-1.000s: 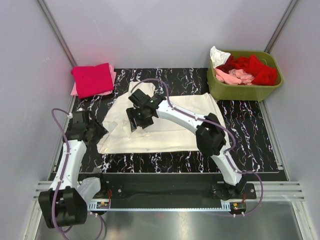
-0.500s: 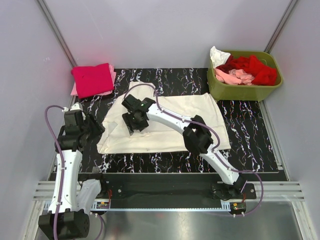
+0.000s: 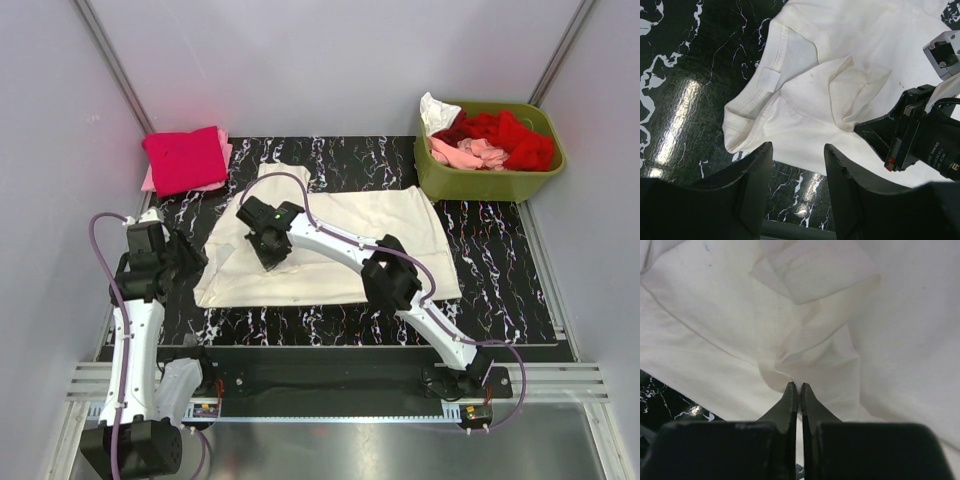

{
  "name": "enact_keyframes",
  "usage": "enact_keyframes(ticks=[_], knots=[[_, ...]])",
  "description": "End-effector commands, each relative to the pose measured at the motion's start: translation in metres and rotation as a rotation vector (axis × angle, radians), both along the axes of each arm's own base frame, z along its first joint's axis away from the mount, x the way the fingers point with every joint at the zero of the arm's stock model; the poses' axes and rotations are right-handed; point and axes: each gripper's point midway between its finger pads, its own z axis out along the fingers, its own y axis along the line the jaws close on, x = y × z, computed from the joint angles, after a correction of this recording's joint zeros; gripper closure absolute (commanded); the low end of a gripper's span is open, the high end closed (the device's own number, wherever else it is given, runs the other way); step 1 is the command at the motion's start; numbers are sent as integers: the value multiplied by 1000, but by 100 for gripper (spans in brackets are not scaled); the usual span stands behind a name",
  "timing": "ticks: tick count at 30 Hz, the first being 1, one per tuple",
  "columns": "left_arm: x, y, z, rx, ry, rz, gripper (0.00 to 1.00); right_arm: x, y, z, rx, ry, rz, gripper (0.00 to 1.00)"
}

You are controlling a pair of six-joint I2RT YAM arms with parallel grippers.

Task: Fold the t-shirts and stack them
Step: Fold the tshirt

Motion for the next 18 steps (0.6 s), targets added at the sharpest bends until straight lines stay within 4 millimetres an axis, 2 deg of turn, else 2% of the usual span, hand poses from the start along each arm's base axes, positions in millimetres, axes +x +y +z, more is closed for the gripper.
enact_keyframes(ticks=[1,2,3,5,6,9,10,14,17,18], knots=[[7,-1,9,6,-53,-26,49,26,-11,37,-13,-151,-30,100],[7,-1,9,5,-54,-23,49,30,-15,40,-18,-161,-37,100],[7,0,9,6,-51,-22,50,41,-21,52,1,-185,-64,100],[7,-1,9,6,-54,-24,50,50,-32,55,6,-188,-93,100],[7,-1,9,5,-53,-23,50,66,-40,68,41,-207,-132,100],[7,-1,9,6,-53,-24,50,83,-56,71,72,-192,-173,100],[7,-1,8,5,-51,-22,50,94,-68,68,74,-177,-204,100],[7,0,8,5,-48,-17,50,114,-86,57,95,-122,-261,99],[7,0,7,5,-46,-17,50,121,-88,43,118,-64,-270,85],[7,0,7,5,-45,-18,50,120,-88,29,112,-29,-270,64]])
